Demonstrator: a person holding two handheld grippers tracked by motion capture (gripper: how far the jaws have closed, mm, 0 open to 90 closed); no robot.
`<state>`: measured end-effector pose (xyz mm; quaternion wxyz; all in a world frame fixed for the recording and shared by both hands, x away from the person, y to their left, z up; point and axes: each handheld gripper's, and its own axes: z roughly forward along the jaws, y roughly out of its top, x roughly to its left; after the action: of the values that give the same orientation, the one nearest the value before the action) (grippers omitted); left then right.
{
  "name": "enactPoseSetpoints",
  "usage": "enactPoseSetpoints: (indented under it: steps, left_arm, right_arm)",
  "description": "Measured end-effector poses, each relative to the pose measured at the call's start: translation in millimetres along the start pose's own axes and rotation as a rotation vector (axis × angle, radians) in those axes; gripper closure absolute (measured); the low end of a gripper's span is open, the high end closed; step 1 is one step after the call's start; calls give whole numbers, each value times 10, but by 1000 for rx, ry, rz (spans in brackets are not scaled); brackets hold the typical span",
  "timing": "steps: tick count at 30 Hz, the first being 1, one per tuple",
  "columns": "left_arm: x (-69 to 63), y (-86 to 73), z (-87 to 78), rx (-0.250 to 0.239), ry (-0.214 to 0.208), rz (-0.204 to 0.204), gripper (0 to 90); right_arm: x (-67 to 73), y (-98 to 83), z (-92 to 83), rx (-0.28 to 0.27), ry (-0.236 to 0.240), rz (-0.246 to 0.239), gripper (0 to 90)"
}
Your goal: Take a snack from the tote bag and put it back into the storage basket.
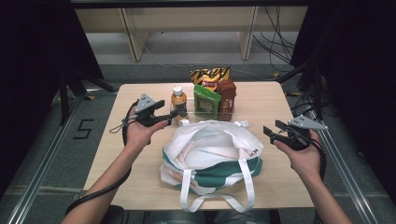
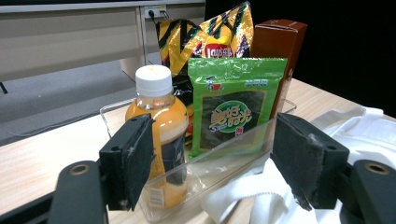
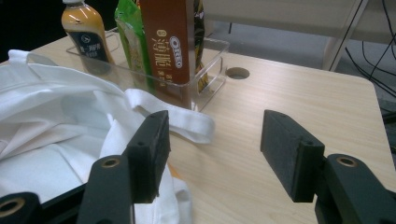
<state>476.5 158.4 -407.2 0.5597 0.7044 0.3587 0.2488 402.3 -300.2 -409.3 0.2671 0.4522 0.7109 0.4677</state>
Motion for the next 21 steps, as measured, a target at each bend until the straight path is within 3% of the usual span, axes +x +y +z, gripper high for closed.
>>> enactPoseSetpoints:
  steps: [3,7,8,13,16,17,21]
  left_arm:
    - [-9,-48,-52,8,5,-1,290]
    - [-23,-102,-105,13,4,-3,290]
    - [-24,-112,-119,10,-1,-1,290]
    - [-44,-144,-195,11,1,-4,290]
    - [-65,-159,-264,-4,-7,-16,289]
    - [-70,-164,-277,-9,-10,-22,288]
    - [-89,-182,-341,-12,-11,-14,288]
  right_arm:
    - [5,0,-1,1,9,17,429]
    - [-17,7,-3,-7,-2,-13,429]
    - [-12,1,13,-32,-11,-12,429]
    - [4,-1,4,-3,2,20,429]
    - [-14,9,-6,-2,-2,-8,429]
    - [8,0,7,-24,-13,16,429]
    - [7,10,-3,-10,-2,11,429]
